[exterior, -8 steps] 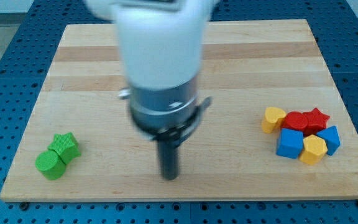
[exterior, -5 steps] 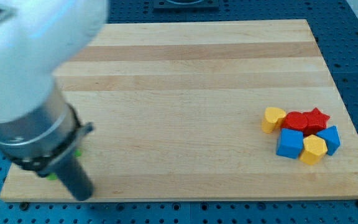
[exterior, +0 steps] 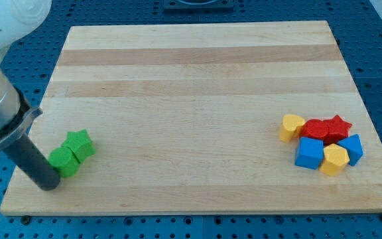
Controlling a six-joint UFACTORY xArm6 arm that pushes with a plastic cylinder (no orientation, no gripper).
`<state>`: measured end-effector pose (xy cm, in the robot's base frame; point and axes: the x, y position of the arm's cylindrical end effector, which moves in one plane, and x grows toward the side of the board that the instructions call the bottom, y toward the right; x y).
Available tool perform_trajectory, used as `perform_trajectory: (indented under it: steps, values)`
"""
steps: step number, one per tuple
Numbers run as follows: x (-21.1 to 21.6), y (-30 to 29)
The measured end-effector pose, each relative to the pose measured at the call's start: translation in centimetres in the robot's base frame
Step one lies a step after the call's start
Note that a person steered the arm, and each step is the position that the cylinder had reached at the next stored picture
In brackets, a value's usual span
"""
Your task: Place the green blocks at the center of the board
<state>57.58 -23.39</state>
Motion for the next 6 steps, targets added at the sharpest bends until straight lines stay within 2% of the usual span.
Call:
perform_trajectory:
  steps: [3,6]
  values:
    - [-6.5,1.1]
    - [-11.1,10.1]
